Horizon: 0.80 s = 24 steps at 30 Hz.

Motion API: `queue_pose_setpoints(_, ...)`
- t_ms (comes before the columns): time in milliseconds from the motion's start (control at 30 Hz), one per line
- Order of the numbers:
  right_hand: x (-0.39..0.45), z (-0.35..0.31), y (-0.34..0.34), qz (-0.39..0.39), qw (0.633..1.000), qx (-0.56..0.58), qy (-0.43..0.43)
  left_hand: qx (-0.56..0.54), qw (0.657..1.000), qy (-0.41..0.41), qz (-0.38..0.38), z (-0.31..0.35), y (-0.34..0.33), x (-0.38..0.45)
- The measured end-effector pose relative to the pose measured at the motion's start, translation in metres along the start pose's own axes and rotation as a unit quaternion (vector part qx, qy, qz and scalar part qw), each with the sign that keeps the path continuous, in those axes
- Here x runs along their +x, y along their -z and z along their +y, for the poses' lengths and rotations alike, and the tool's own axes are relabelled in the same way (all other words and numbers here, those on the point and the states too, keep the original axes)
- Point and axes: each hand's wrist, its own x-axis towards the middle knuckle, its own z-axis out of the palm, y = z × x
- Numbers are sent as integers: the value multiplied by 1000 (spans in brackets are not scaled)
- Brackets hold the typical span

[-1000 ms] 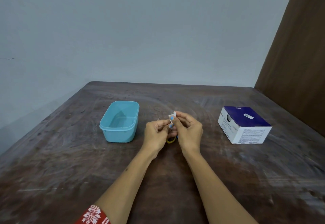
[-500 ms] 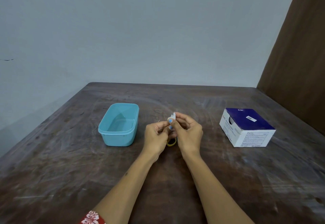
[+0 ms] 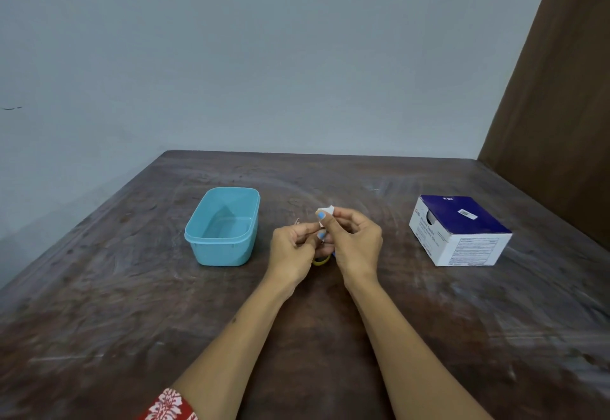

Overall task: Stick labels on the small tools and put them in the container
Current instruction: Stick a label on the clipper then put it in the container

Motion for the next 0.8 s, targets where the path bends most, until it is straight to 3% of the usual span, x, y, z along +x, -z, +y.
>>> queue_pose_setpoints(567, -6, 0, 9, -20, 999, -36, 4, 26, 1000, -2, -4, 0, -1, -6)
queue_pose_setpoints(800, -7, -7, 11, 13, 999, -34, -7, 4, 999, 4, -38, 3, -3, -10)
